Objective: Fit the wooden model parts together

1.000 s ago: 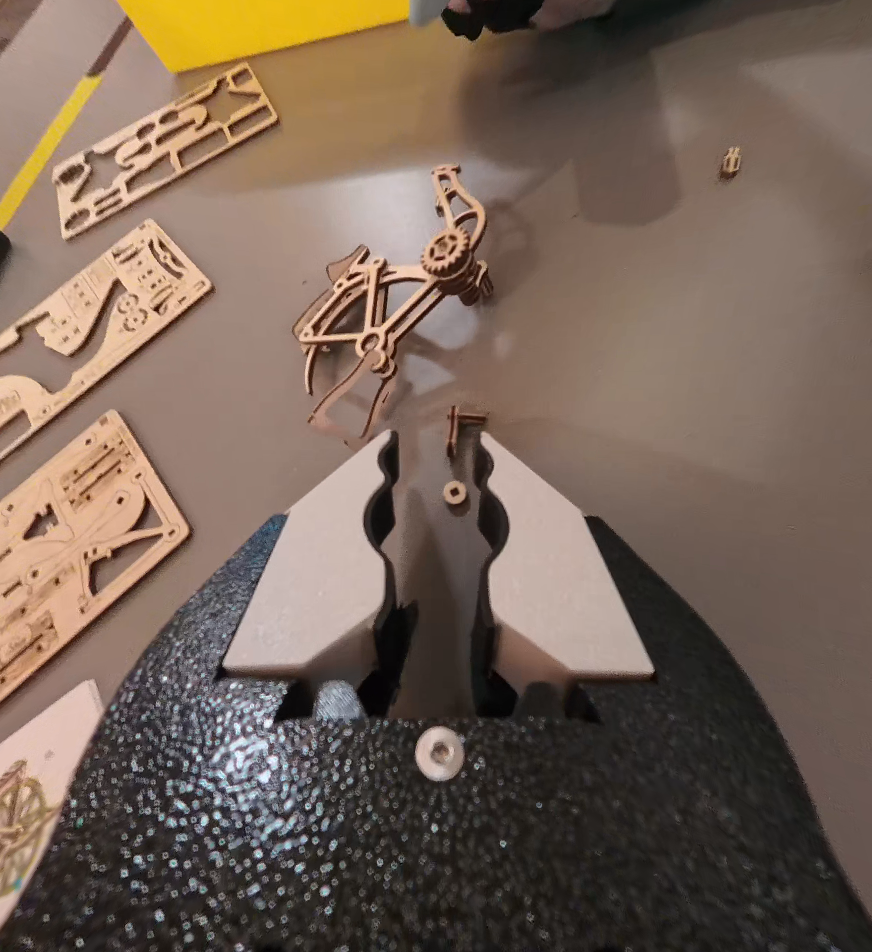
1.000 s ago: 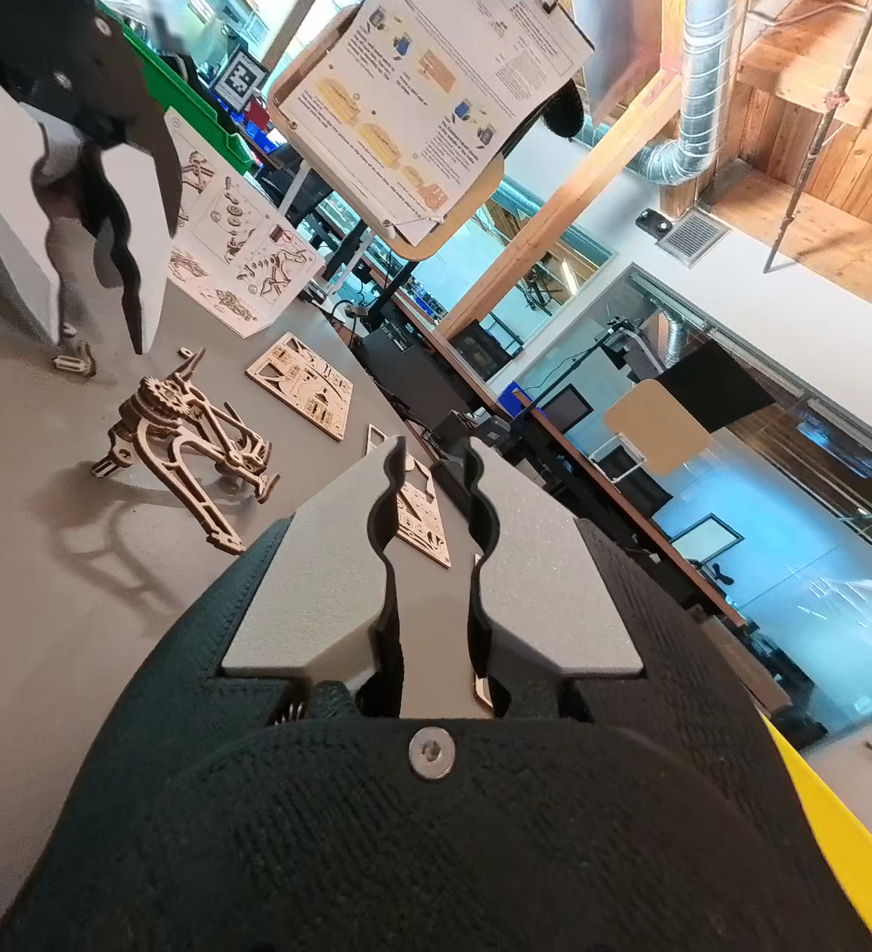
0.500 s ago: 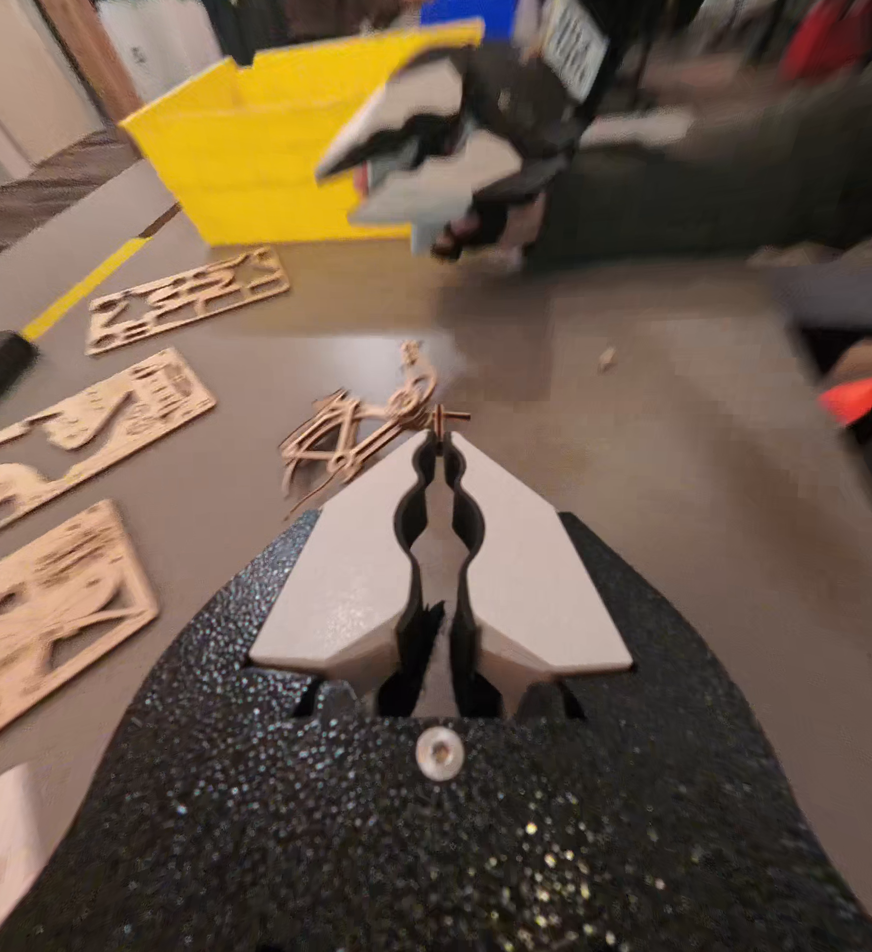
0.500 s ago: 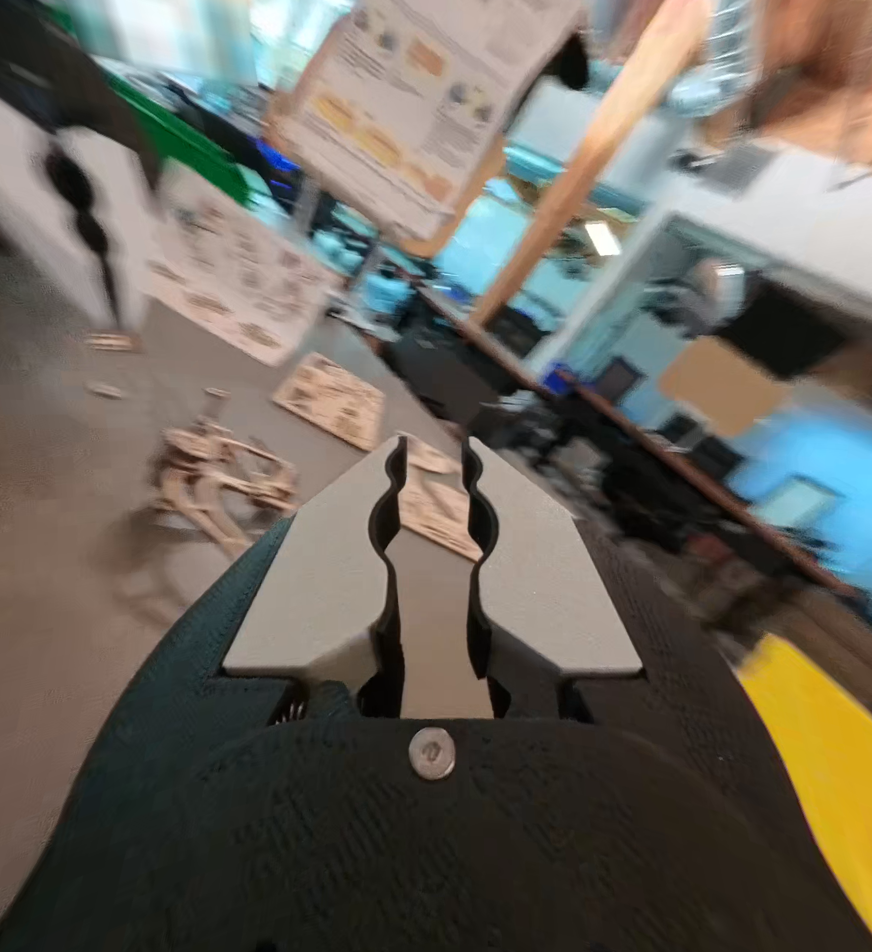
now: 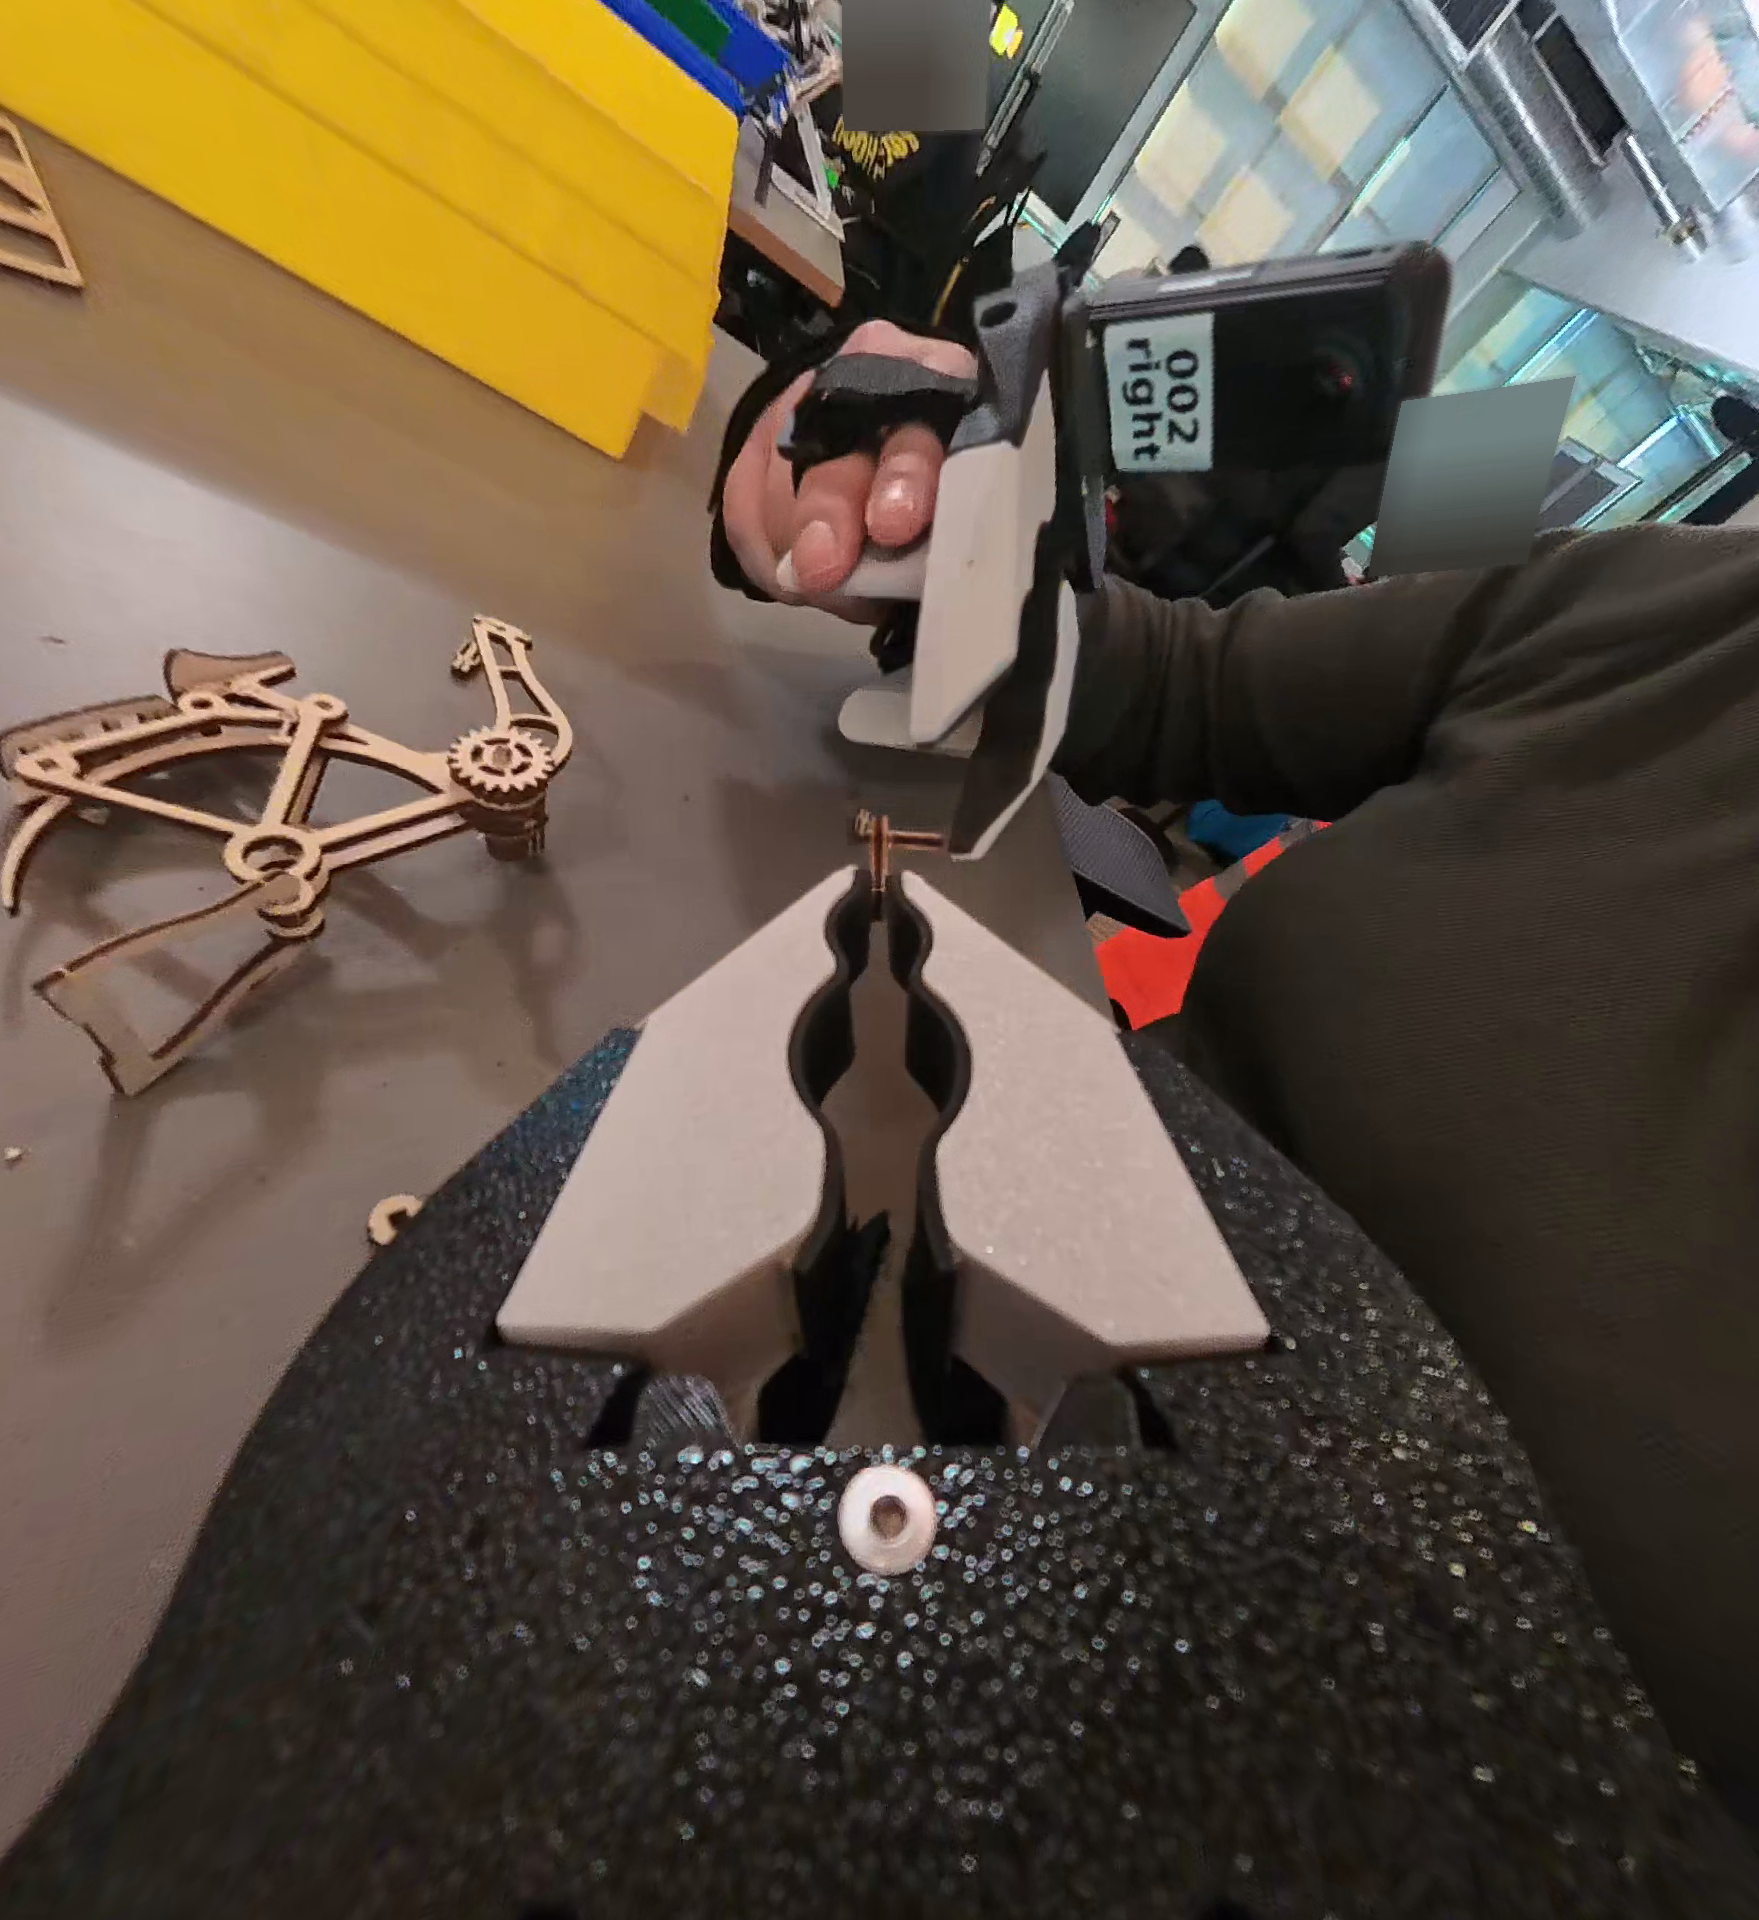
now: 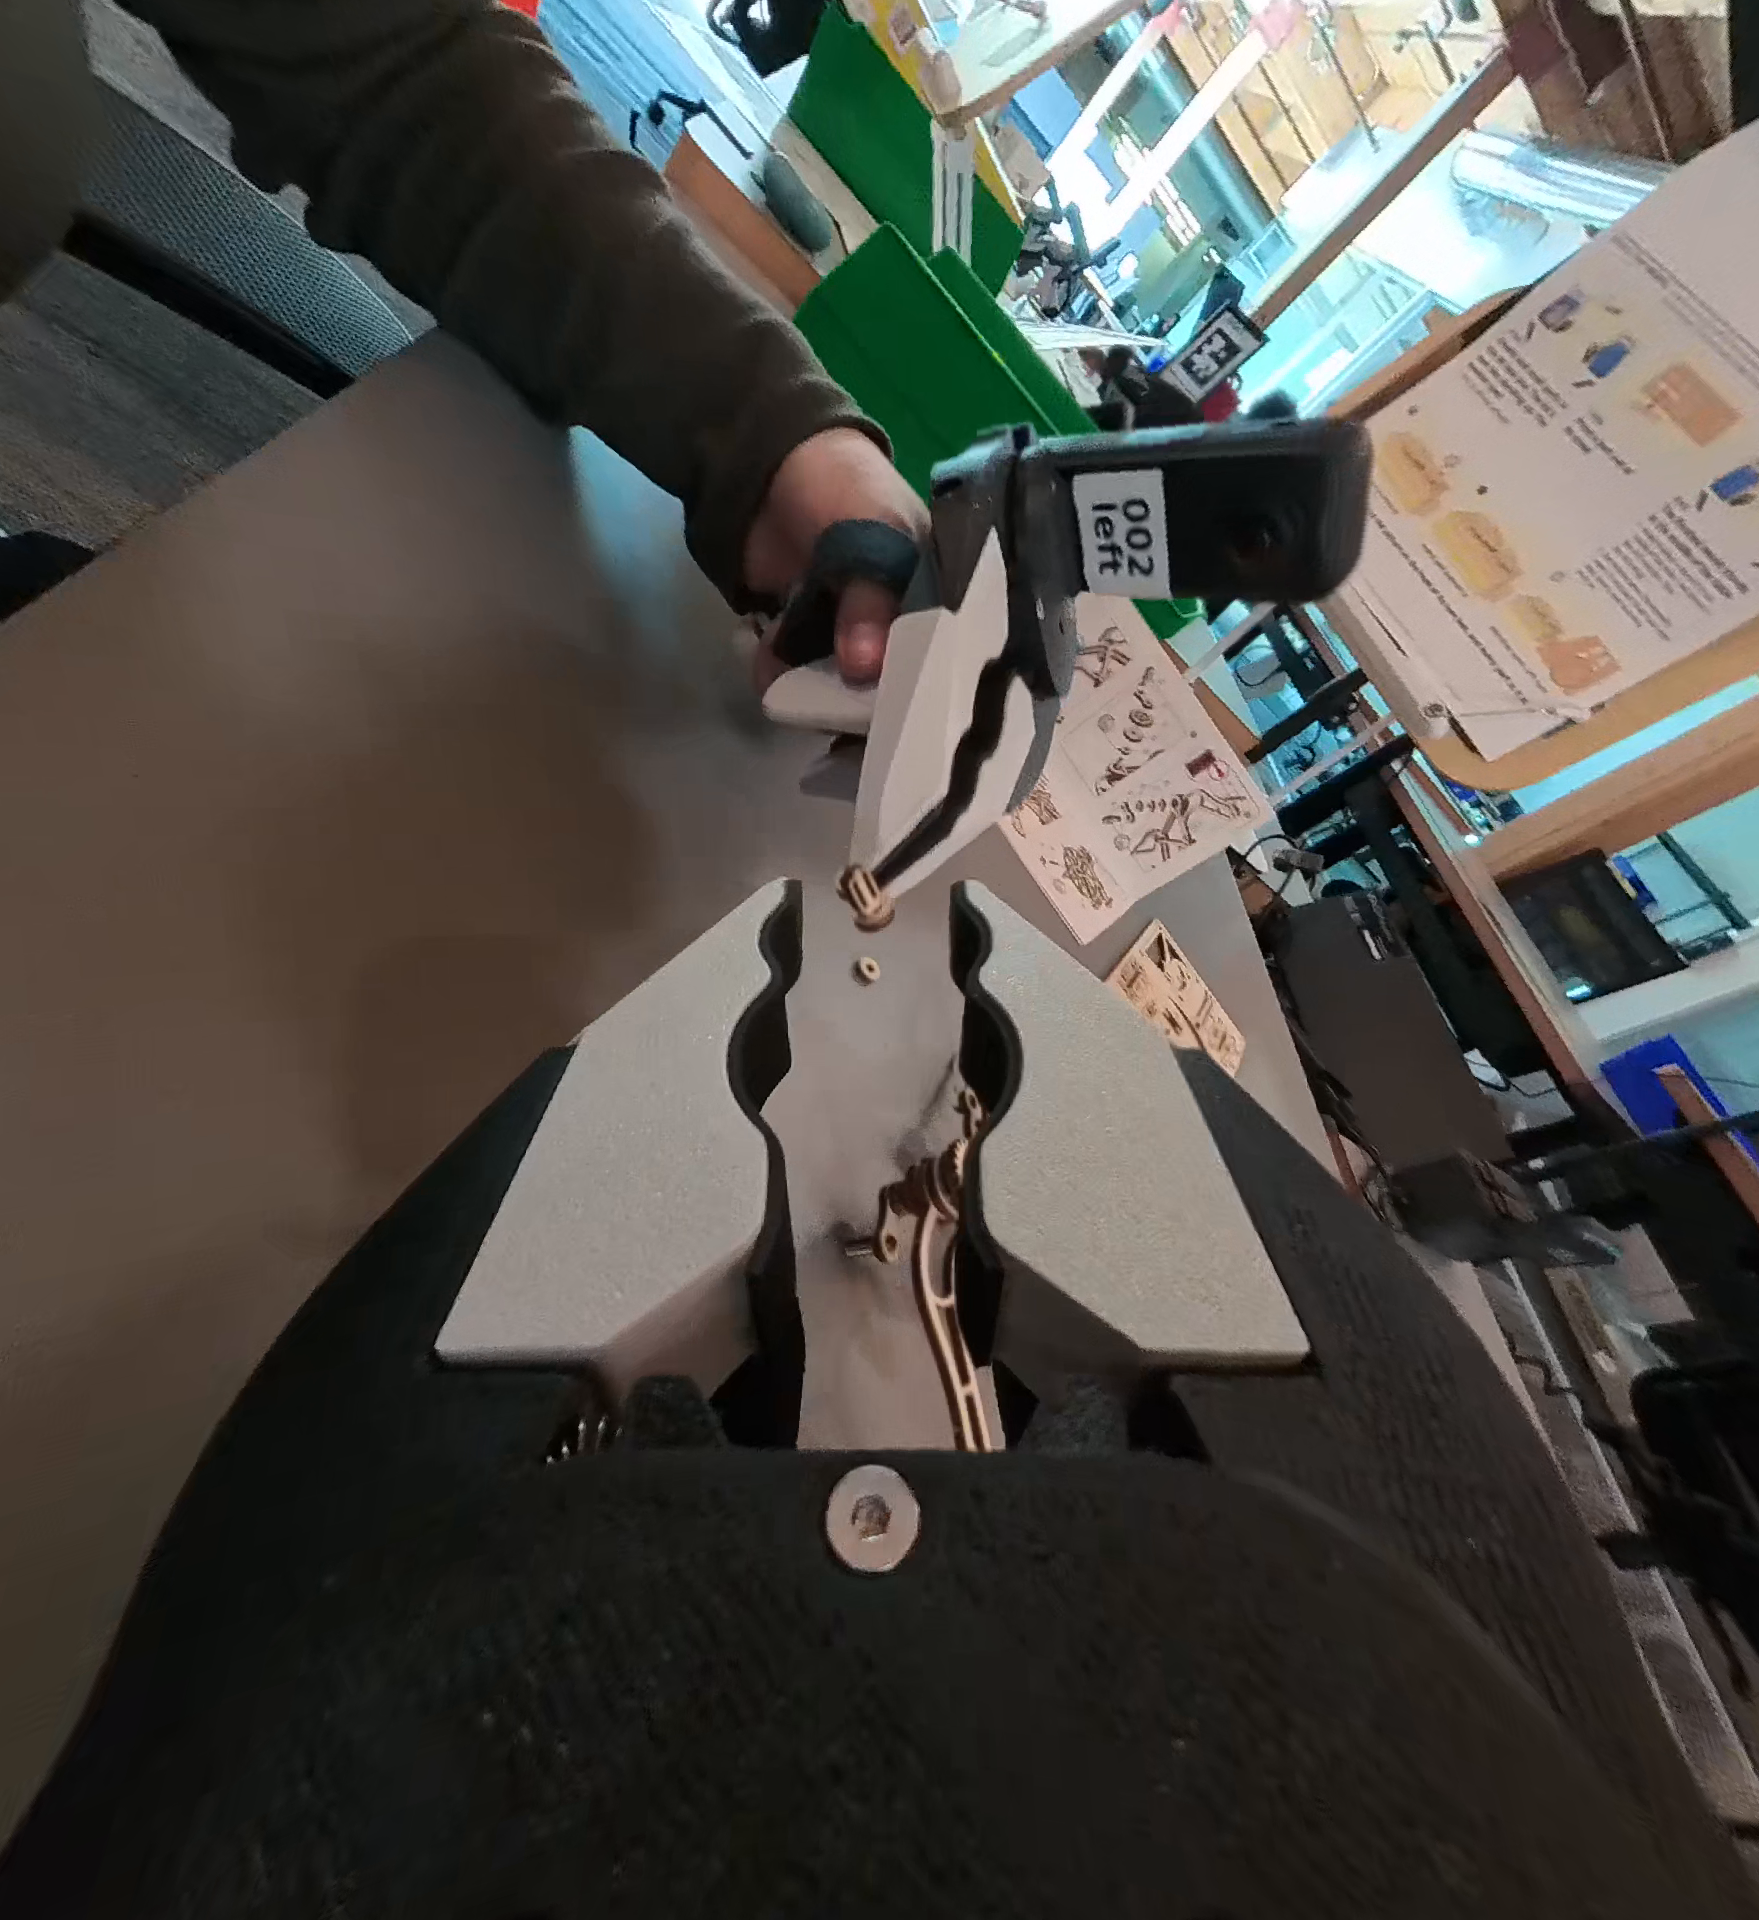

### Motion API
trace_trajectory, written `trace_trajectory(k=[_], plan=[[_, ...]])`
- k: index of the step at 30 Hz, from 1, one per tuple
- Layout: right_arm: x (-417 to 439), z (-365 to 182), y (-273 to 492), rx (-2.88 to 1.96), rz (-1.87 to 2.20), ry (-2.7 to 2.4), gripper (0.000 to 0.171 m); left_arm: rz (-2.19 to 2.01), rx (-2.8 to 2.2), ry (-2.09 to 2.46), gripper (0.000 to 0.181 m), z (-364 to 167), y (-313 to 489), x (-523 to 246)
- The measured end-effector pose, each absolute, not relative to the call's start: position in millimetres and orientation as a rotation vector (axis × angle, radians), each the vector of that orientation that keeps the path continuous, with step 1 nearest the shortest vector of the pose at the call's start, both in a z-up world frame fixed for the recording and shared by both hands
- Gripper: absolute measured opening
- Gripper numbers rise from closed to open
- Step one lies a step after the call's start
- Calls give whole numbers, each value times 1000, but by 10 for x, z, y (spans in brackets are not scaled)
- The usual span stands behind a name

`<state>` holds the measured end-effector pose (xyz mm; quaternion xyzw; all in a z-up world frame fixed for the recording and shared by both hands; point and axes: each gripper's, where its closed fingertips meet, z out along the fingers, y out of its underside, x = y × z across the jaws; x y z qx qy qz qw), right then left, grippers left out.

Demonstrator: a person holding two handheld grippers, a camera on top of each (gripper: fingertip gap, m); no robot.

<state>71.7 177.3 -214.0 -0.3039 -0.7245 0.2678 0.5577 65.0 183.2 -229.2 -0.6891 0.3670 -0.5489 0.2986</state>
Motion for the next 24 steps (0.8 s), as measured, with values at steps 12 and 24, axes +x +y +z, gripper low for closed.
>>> trace_trajectory(k=[12,24], plan=[[568,-1934,2040,-749,425,-1438,10,-1439,-1636,733,0,-1993,2050,611],[558,-1870,2081,-717,372,-1374,2,-1439,-1642,651,0,-1972,2105,578]])
